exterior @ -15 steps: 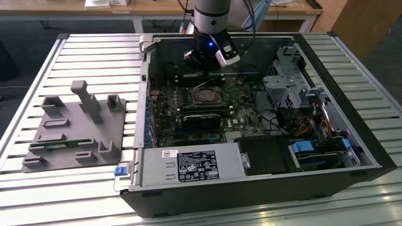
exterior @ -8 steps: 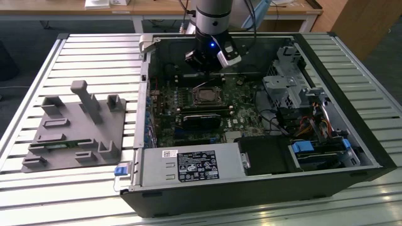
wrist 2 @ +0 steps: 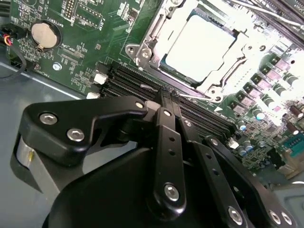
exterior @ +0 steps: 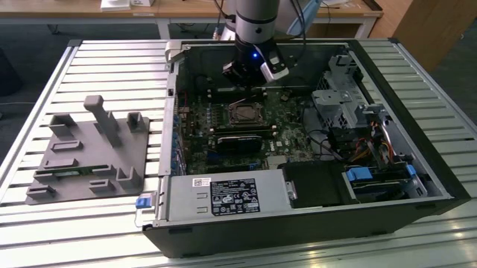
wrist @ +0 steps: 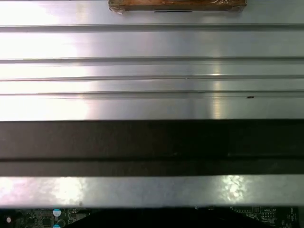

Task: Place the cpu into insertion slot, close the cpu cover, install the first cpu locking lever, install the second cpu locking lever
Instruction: 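Install the first cpu locking lever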

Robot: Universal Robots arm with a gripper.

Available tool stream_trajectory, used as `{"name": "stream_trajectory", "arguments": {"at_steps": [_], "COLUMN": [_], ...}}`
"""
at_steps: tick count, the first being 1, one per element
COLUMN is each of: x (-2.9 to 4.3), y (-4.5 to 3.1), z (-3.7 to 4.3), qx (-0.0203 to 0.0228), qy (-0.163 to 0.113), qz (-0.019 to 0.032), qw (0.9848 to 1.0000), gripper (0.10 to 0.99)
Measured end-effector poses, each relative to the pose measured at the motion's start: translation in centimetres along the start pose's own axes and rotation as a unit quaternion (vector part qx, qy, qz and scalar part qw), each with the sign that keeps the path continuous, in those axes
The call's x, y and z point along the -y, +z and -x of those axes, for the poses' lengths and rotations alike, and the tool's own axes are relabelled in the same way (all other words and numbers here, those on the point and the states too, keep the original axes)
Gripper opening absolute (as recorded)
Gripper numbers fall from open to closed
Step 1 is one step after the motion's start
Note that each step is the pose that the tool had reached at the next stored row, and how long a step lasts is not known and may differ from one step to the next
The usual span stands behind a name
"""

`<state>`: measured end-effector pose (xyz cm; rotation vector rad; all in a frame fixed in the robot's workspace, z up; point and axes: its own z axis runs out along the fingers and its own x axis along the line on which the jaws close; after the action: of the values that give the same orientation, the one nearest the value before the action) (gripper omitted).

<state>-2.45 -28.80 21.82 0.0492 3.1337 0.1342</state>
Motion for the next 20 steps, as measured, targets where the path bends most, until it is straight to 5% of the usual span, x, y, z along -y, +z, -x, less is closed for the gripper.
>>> {"name": "stream_trajectory", "arguments": {"at_steps": [13, 20], "x": [-0.01, -0.01], "y": [1.38, 1.85], "z": [0.95, 1.01], "qx": [0.0000, 0.0001], "qy": [0.000, 0.000], "qz": [-0.0006, -0.0085], "qw": [1.0000, 1.0000], "gripper": [0.106, 0.106]}}
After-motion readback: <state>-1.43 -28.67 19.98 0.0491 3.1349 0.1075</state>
